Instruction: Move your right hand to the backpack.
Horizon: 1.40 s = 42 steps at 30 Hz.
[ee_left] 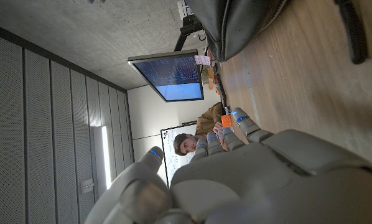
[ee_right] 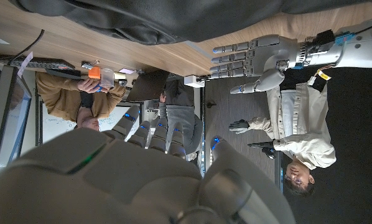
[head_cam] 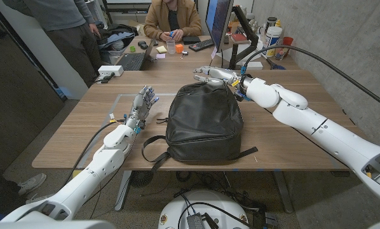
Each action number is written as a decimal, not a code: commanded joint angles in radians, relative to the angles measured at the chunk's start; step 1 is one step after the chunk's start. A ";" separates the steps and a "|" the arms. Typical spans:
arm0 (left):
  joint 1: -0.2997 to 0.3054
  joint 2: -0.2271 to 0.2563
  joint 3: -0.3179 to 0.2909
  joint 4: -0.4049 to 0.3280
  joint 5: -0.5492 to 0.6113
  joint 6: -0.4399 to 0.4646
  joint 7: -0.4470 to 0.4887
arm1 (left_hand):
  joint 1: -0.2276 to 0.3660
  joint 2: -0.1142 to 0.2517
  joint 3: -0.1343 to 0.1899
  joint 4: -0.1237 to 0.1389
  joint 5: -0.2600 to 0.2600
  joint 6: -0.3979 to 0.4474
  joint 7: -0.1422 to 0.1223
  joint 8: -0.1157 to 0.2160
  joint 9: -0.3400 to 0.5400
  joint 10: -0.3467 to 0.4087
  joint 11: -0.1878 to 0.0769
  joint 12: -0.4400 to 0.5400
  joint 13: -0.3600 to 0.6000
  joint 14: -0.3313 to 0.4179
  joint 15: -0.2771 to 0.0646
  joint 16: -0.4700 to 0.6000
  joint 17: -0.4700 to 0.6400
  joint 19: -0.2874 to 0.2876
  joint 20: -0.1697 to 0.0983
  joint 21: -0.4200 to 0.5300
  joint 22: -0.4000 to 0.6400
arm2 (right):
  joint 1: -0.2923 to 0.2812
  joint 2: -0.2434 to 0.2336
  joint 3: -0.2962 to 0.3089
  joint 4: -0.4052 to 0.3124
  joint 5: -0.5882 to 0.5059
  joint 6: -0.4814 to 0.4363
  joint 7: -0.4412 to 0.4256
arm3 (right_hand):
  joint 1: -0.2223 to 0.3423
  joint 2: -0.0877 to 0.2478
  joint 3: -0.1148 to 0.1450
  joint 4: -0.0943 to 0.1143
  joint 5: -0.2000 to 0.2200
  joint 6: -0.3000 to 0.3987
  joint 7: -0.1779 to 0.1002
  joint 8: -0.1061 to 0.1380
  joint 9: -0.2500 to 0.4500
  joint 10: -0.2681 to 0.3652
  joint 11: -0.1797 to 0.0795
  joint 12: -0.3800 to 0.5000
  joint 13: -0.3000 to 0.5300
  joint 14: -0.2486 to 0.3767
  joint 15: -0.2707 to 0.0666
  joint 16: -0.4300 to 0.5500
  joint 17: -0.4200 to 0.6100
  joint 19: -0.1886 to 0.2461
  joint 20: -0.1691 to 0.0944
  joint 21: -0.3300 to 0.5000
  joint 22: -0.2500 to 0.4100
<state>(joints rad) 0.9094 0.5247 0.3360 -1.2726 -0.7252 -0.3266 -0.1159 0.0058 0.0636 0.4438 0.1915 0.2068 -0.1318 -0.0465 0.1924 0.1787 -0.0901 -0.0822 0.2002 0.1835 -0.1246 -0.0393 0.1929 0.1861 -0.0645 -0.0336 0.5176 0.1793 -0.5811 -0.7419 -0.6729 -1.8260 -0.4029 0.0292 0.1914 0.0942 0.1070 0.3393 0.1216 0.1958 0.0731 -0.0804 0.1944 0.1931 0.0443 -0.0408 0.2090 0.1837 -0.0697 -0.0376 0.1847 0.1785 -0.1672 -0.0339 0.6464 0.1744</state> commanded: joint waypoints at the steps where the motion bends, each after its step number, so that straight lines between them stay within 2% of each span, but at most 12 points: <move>1: -0.004 -0.003 0.002 0.009 -0.001 0.001 -0.004 | 0.002 0.110 -0.004 -0.001 0.004 0.004 -0.001 -0.001 0.006 0.001 0.003 0.005 0.002 0.006 -0.027 0.000 0.002 0.004 -0.018 -0.001 0.001 | 0.005 0.000 -0.013 -0.001 -0.028 -0.011 0.007 | -0.003 0.030 -0.009 -0.001 0.000 -0.005 -0.001 0.001 0.002 -0.004 -0.004 -0.001 0.002 -0.011 -0.014 0.006 0.001 -0.004 -0.036 -0.008 0.005; 9: -0.005 -0.004 0.001 0.013 -0.003 0.001 -0.005 | 0.002 0.110 -0.004 -0.001 0.004 0.004 0.000 -0.001 0.006 0.000 0.005 0.004 0.002 0.006 -0.026 0.000 0.002 0.005 -0.017 -0.003 0.001 | 0.016 0.003 -0.028 0.004 -0.050 -0.015 0.026 | -0.001 0.019 -0.015 -0.006 0.001 -0.007 0.005 0.001 0.002 -0.005 0.001 0.000 0.002 -0.009 -0.009 0.005 -0.001 0.000 -0.029 -0.012 0.005; 42: -0.003 -0.003 0.002 0.014 -0.003 0.006 -0.003 | 0.002 0.110 -0.006 -0.001 0.004 0.004 -0.003 -0.002 0.006 0.001 0.005 0.002 0.002 0.004 -0.028 -0.002 0.002 0.007 -0.018 -0.011 0.002 | 0.036 0.018 -0.061 0.020 -0.113 -0.023 0.053 | 0.013 0.006 -0.026 -0.021 0.003 -0.015 0.005 -0.001 0.002 -0.011 -0.001 -0.001 0.002 -0.008 -0.009 0.002 -0.004 0.006 -0.031 -0.027 0.005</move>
<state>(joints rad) 0.9067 0.5209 0.3381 -1.2586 -0.7290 -0.3226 -0.1197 0.0058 0.0636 0.4437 0.1915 0.2067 -0.1319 -0.0465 0.1924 0.1787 -0.0901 -0.0822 0.2003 0.1834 -0.1246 -0.0392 0.1929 0.1862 -0.0611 -0.0370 0.5088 0.1790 -0.5521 -0.7287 -0.7226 -1.8130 -0.4967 0.0101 0.2339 0.0941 0.1070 0.3133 0.1036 0.1959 0.0677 -0.0749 0.1944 0.1930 0.0410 -0.0376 0.2090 0.1837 -0.0696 -0.0376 0.1848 0.1720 -0.1672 -0.0339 0.6211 0.1744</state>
